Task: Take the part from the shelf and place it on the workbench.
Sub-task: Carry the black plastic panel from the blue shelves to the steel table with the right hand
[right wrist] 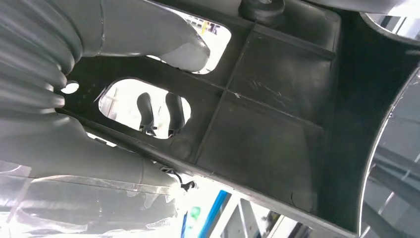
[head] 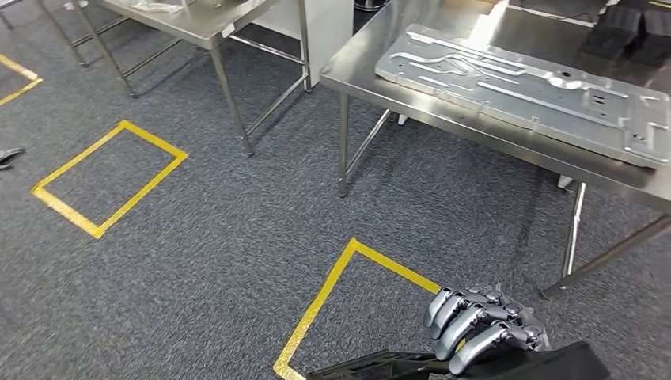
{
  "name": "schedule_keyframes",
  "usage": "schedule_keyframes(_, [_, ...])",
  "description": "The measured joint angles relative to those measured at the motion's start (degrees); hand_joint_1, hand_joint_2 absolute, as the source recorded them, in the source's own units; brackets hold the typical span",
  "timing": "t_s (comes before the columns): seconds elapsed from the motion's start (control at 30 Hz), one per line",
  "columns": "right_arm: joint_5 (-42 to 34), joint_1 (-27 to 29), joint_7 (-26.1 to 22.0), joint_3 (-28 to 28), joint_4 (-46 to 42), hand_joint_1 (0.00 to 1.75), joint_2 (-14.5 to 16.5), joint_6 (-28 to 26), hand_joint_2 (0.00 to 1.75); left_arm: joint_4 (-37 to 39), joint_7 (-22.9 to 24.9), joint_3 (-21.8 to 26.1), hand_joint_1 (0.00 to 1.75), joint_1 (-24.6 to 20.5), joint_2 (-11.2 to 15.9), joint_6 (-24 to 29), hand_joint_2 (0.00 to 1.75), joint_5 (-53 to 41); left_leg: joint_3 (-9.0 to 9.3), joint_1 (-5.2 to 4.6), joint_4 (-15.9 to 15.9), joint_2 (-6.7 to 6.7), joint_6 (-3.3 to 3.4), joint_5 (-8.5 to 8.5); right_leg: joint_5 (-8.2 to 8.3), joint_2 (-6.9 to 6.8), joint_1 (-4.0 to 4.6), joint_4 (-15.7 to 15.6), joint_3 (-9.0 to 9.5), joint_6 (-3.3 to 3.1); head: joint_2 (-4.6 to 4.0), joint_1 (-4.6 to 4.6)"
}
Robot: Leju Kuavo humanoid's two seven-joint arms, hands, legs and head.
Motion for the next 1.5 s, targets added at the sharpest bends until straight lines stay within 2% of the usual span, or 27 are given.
schedule_keyframes(0.07, [-0.1, 0.0, 0.0, 0.0, 0.0, 1.24, 0.0, 0.0, 1.75, 0.0, -0.1, 0.0, 0.00, -0.1, 0.0, 0.0, 1.75, 0.1, 3.03, 0.13, -7.6, -1.70, 0.28, 4.27, -0.24, 1.34, 0.04, 0.4, -0.03, 0.34, 0.00, 0.01])
schedule_keyframes(0.1, [-0.1, 0.1, 0.0, 0.0, 0.0, 1.24, 0.0, -0.1, 1.75, 0.0, -0.1, 0.0, 0.00, -0.1, 0.0, 0.0, 1.75, 0.1, 4.29, 0.18, -10.8, -2.74, 0.51, 5.48, -0.36, 1.97, 0.06, 0.7, -0.17, 0.61, 0.00, 0.02])
schedule_keyframes(0.17, [-0.1, 0.1, 0.0, 0.0, -0.2, 1.24, 0.0, -0.2, 1.75, 0.0, 0.0, 0.0, 0.00, -0.1, 0.0, -0.1, 1.75, 0.2, 5.25, 0.03, -13.3, -3.88, 1.10, 5.83, -0.37, 2.99, -0.04, 0.9, -0.57, 1.29, 0.00, 0.04])
schedule_keyframes(0.23, [-0.1, 0.3, 0.0, 0.0, -0.4, 1.24, 0.0, -0.3, 1.75, 0.0, 0.1, 0.0, 0.00, -0.1, 0.0, -0.1, 1.75, 0.3, 5.39, -0.16, -13.5, -2.94, 1.84, 6.06, -0.17, 3.70, -0.32, 0.8, -0.76, 2.02, -0.01, 0.04])
schedule_keyframes(0.3, [-0.1, 0.4, 0.0, 0.0, -0.5, 1.24, -0.1, -0.4, 1.75, 0.0, 0.3, 0.0, 0.00, -0.3, 0.0, -0.2, 1.75, 0.4, 5.65, -0.06, -14.0, -1.92, 2.59, 6.41, -1.06, 1.93, -0.29, 2.1, -1.34, 2.58, -0.01, 0.14])
schedule_keyframes(0.37, [-0.1, 0.5, 0.0, 0.1, -0.5, 1.24, -0.2, -0.6, 1.75, 0.0, 0.6, 0.0, 0.00, -0.4, -0.1, -0.2, 1.75, 0.5, 5.75, -0.04, -14.3, -0.76, 3.10, 6.57, -4.05, -1.06, -0.29, 7.4, -3.81, 2.94, 0.00, 0.30])
schedule_keyframes(0.43, [-0.1, 0.5, 0.0, 0.2, -0.5, 1.24, -0.3, -0.7, 1.75, 0.0, 0.7, 0.0, 0.00, -0.1, -0.1, -0.2, 1.75, 0.6, 5.74, -0.17, -14.3, 0.59, 3.33, 6.46, -6.77, -2.16, -0.50, 13.9, -7.09, 3.20, 0.00, 0.33])
schedule_keyframes(0.47, [-0.1, 0.5, 0.0, 0.2, -0.5, 1.24, -0.3, -0.7, 1.75, 0.0, 0.8, 0.0, 0.00, 0.0, -0.1, -0.2, 1.75, 0.6, 5.76, -0.22, -14.3, 1.30, 3.34, 6.37, -6.85, -2.33, -0.57, 15.3, -7.84, 3.26, 0.00, 0.34])
schedule_keyframes(0.5, [-0.1, 0.5, 0.0, 0.3, -0.5, 1.24, -0.4, -0.7, 1.75, 0.0, 0.8, 0.0, 0.00, 0.0, -0.1, -0.2, 1.75, 0.6, 5.83, -0.24, -14.3, 1.97, 3.30, 6.28, -5.91, -2.52, -0.60, 14.7, -7.51, 3.24, 0.00, 0.33])
schedule_keyframes(0.6, [-0.1, 0.5, 0.0, 0.3, -0.5, 1.24, -0.4, -0.8, 1.75, 0.1, 0.8, 0.0, 0.00, -0.2, -0.1, -0.3, 1.75, 0.6, 6.31, -0.40, -14.2, 3.65, 2.79, 5.85, -1.19, -4.93, -0.22, 4.6, -2.12, 2.55, 0.00, 0.33])
schedule_keyframes(0.67, [-0.1, 0.5, 0.0, 0.4, -0.5, 1.24, -0.4, -0.9, 1.75, 0.1, 0.8, 0.0, 0.00, -0.2, -0.1, -0.3, 1.75, 0.6, 6.62, -0.60, -14.2, 4.53, 2.20, 5.52, -0.40, -6.21, 0.29, 0.8, -0.25, 1.95, -0.01, 0.30])
schedule_keyframes(0.73, [-0.1, 0.6, 0.0, 0.4, -0.6, 1.24, -0.5, -1.0, 1.75, 0.1, 0.9, 0.0, 0.00, -0.4, -0.1, -0.3, 1.75, 0.6, 7.03, -0.70, -14.4, 5.50, 1.60, 5.32, -0.42, -5.36, 0.42, 0.4, -0.26, 1.49, -0.01, 0.27])
schedule_keyframes(0.8, [-0.2, 0.7, 0.0, 0.4, -0.7, 1.24, -0.5, -1.0, 1.75, 0.1, 0.9, 0.0, 0.00, -0.6, -0.1, -0.4, 1.75, 0.6, 7.07, -0.55, -13.6, 4.54, 1.04, 4.39, -0.08, -4.27, 0.08, -0.2, 0.08, 0.95, 0.00, 0.22])
schedule_keyframes(0.83, [-0.2, 0.6, 0.0, 0.4, -0.8, 1.24, -0.5, -1.0, 1.75, 0.1, 1.0, 0.0, 0.00, -0.6, -0.1, -0.6, 1.75, 0.6, 6.31, -0.46, -11.7, 3.26, 0.82, 3.08, 0.11, -3.72, -0.12, -0.5, 0.27, 0.66, 0.00, 0.15])
schedule_keyframes(0.9, [-0.4, 0.6, 0.0, 0.5, -0.9, 1.24, -0.5, -1.0, 1.75, 0.1, 1.2, 0.0, 0.00, -0.5, -0.1, -1.0, 1.75, 0.6, 2.97, -0.30, -4.7, 0.66, 0.60, -0.56, 0.20, -2.60, -0.22, -0.6, 0.31, 0.34, 0.00, 0.02])
schedule_keyframes(0.93, [-0.4, 0.6, 0.0, 0.5, -0.9, 1.24, -0.5, -1.0, 1.75, 0.1, 1.3, 0.0, 0.00, -0.3, -0.1, -1.1, 1.75, 0.6, 1.12, -0.29, -1.1, 0.24, 0.54, -1.89, 0.19, -1.94, -0.19, -0.6, 0.28, 0.26, 0.00, 0.00])
schedule_keyframes(0.97, [-0.4, 0.6, 0.0, 0.5, -0.9, 1.24, -0.5, -1.0, 1.75, 0.1, 1.3, 0.0, 0.00, -0.2, -0.1, -1.2, 1.75, 0.7, -0.11, -0.29, 1.1, 0.09, 0.51, -2.16, 0.18, -1.23, -0.16, -0.6, 0.29, 0.25, 0.00, -0.01])
schedule_keyframes(1.0, [-0.4, 0.6, 0.0, 0.5, -0.9, 1.24, -0.5, -1.0, 1.75, 0.1, 1.3, 0.0, 0.00, -0.1, -0.1, -1.3, 1.75, 0.7, -0.42, -0.28, 1.2, 0.03, 0.50, -1.28, 0.15, -0.49, -0.16, -0.5, 0.33, 0.27, 0.00, -0.01])
schedule_keyframes(1.03, [-0.4, 0.6, 0.0, 0.5, -0.9, 1.24, -0.5, -0.9, 1.75, 0.1, 1.3, 0.0, 0.00, -0.1, -0.1, -1.3, 1.75, 0.6, 0.33, -0.24, -1.0, -0.12, 0.54, 0.65, 0.11, 0.24, -0.18, -0.4, 0.39, 0.34, 0.00, -0.01])
schedule_keyframes(1.07, [-0.4, 0.6, 0.0, 0.5, -0.9, 1.24, -0.5, -0.8, 1.75, 0.1, 1.3, 0.0, 0.00, -0.1, -0.1, -1.4, 1.75, 0.6, 1.84, -0.15, -4.7, -0.79, 0.60, 3.05, 0.01, 0.92, -0.22, -0.2, 0.42, 0.48, 0.00, -0.01])
schedule_keyframes(1.13, [-0.4, 0.5, 0.0, 0.5, -0.8, 1.24, -0.5, -0.6, 1.75, 0.1, 1.4, 0.0, 0.00, -0.1, 0.0, -1.5, 1.75, 0.4, 4.51, -0.03, -11.5, -2.93, 0.89, 5.90, -0.25, 2.15, -0.14, 0.3, 0.20, 0.99, 0.00, 0.01])
schedule_keyframes(1.2, [-0.4, 0.4, 0.0, 0.5, -0.8, 1.24, -0.5, -0.4, 1.75, 0.1, 1.4, 0.0, 0.00, -0.2, 0.0, -1.6, 1.75, 0.3, 5.30, -0.15, -13.5, -3.74, 1.46, 6.11, -0.26, 3.17, -0.20, 0.5, -0.22, 1.66, 0.00, 0.02])
schedule_keyframes(1.27, [-0.2, 0.5, 0.0, 0.5, -0.8, 1.24, -0.5, -0.4, 1.75, 0.1, 1.5, 0.0, 0.00, -0.4, 0.0, -1.9, 1.75, 0.2, 5.49, -0.21, -13.8, -2.62, 2.33, 6.44, -0.16, 3.67, -0.44, 0.5, -0.45, 2.34, 0.00, 0.02])
schedule_keyframes(1.33, [-0.1, 0.5, 0.0, 0.5, -0.8, 1.24, -0.5, -0.6, 1.75, 0.1, 1.5, 0.0, 0.00, -0.6, 0.0, -2.0, 1.75, 0.0, 5.70, -0.12, -14.3, -1.50, 3.12, 6.81, -1.53, 1.50, -0.34, 2.7, -1.48, 2.84, 0.00, 0.16])
schedule_keyframes(1.4, [-0.1, 0.4, 0.0, 0.5, -0.8, 1.24, -0.5, -0.7, 1.75, 0.1, 1.5, 0.0, 0.00, -0.5, 0.1, -2.1, 1.75, -0.2, 5.80, -0.24, -14.5, -0.25, 3.55, 6.84, -4.85, -1.45, -0.32, 9.0, -4.62, 3.15, 0.00, 0.32])
schedule_keyframes(1.47, [0.0, 0.4, 0.0, 0.5, -0.8, 1.24, -0.5, -0.9, 1.75, 0.1, 1.6, 0.0, 0.00, -0.4, 0.1, -2.3, 1.75, -0.3, 5.80, -0.43, -14.5, 1.22, 3.73, 6.68, -7.01, -2.35, -0.51, 15.2, -7.85, 3.36, 0.00, 0.32])
schedule_keyframes(1.5, [0.0, 0.5, 0.0, 0.5, -0.8, 1.24, -0.5, -0.9, 1.75, 0.1, 1.7, 0.0, 0.00, -0.4, 0.2, -2.3, 1.75, -0.4, 5.85, -0.49, -14.5, 1.92, 3.72, 6.59, -6.60, -2.52, -0.55, 15.8, -8.20, 3.36, 0.00, 0.32])
